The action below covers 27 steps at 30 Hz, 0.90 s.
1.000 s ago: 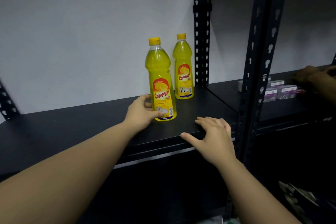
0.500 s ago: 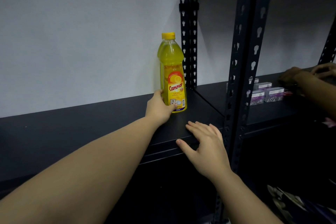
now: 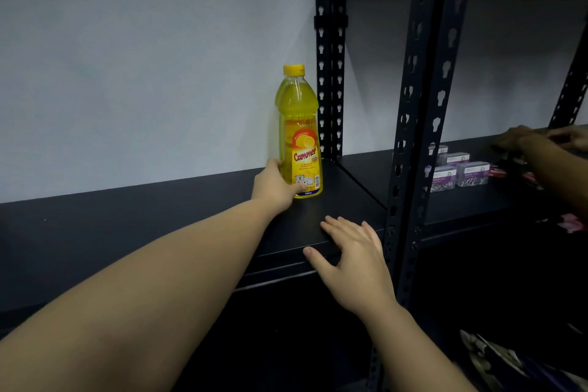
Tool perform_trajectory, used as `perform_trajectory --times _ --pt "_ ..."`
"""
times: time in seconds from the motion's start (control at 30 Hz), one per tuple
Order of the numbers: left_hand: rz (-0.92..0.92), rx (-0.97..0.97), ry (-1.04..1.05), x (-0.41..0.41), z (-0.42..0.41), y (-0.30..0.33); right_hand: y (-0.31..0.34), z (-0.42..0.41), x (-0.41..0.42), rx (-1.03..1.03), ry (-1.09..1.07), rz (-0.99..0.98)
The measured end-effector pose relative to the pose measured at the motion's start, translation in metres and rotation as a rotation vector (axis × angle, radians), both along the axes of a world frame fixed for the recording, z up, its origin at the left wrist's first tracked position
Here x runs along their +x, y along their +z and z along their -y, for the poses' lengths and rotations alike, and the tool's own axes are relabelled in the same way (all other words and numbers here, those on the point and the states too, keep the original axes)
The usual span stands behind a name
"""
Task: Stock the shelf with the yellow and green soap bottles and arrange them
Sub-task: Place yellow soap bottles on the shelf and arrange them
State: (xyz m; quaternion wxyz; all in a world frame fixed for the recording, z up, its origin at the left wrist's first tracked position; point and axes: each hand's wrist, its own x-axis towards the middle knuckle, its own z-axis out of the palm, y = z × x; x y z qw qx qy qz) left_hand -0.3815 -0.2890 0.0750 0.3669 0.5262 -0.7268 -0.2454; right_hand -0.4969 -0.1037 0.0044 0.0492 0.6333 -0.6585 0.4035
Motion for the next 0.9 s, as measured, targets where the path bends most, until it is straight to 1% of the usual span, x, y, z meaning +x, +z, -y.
perform_trajectory --times 0.2,0.27,0.37,0.43,0.6,0.7,0.77,0.83,0.9 --pt "0.086 0.018 -0.012 0.008 -0.012 0.017 0.001 -0.004 0.002 0.043 -0.001 -0.006" --pt "0.133 -0.010 -0.017 0.018 -0.023 0.017 0.004 -0.006 0.001 0.056 0.009 0.008" --pt "0.263 -0.093 -0.066 0.037 -0.047 0.012 0.008 -0.012 0.003 0.069 0.019 0.049" --pt "0.308 -0.125 -0.083 0.053 -0.068 0.008 0.008 -0.020 0.008 0.071 0.018 0.090" --pt "0.250 -0.135 -0.122 0.096 -0.134 -0.007 0.002 -0.052 0.027 0.071 -0.021 0.133" --pt "0.254 -0.253 -0.166 0.119 -0.178 -0.025 -0.008 -0.073 0.034 0.129 -0.022 0.146" --pt "0.264 -0.330 -0.235 0.129 -0.203 -0.044 -0.017 -0.085 0.037 0.205 -0.014 0.128" --pt "0.255 -0.295 -0.291 0.134 -0.223 -0.066 -0.028 -0.095 0.037 0.295 -0.013 0.128" --pt "0.272 -0.186 -0.319 0.134 -0.237 -0.090 -0.041 -0.104 0.035 0.387 -0.019 0.150"
